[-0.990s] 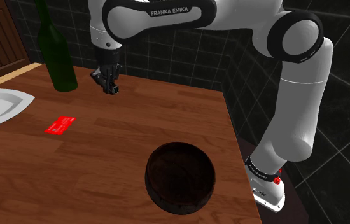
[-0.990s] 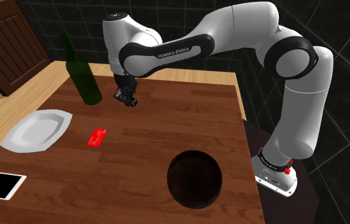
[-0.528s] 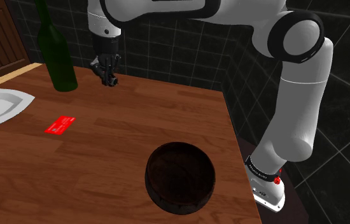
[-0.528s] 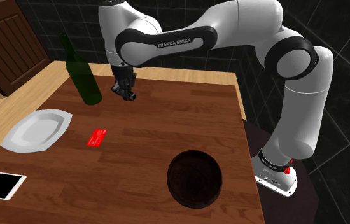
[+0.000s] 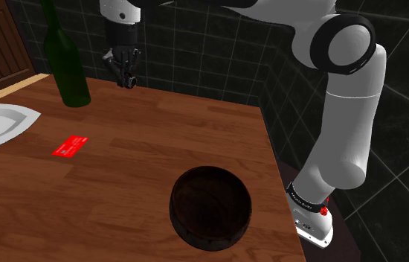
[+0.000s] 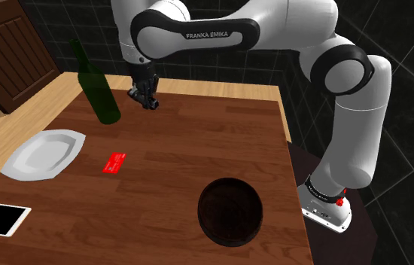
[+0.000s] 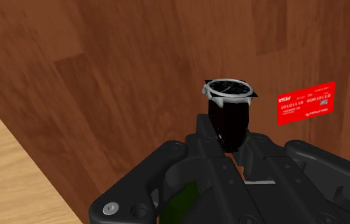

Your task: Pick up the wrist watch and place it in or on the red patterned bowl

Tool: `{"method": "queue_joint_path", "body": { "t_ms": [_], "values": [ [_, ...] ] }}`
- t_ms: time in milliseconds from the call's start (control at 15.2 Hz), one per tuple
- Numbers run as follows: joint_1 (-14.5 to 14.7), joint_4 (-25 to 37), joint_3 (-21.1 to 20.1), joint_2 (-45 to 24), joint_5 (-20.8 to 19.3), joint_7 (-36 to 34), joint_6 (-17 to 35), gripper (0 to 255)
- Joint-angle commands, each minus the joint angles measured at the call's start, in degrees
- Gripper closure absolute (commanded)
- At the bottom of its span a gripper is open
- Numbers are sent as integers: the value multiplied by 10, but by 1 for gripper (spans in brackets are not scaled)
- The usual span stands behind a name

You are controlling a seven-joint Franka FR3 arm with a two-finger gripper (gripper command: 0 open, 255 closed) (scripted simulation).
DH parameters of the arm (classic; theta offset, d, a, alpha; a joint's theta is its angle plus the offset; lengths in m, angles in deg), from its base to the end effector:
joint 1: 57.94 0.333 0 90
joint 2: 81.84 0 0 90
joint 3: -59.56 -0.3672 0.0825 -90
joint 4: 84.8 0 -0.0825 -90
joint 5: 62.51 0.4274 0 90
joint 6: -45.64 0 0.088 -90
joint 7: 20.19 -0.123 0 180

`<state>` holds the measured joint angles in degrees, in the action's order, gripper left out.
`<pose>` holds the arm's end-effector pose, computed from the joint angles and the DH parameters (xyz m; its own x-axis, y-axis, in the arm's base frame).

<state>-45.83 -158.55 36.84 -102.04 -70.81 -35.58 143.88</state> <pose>0.6342 0.3584 0.6010 0.9435 0.3160 0.0998 0.3191 -0.9476 -0.0161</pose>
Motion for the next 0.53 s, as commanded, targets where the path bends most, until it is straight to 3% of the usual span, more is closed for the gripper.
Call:
{"method": "queue_joint_path", "body": {
  "t_ms": [0,66,462],
  "values": [
    [2,22,0,-4,-1,0,-19,255],
    [3,26,0,-4,-2,0,-22,255],
    [-4,-153,-19,129,44,-27,31,255]
  ]
}}
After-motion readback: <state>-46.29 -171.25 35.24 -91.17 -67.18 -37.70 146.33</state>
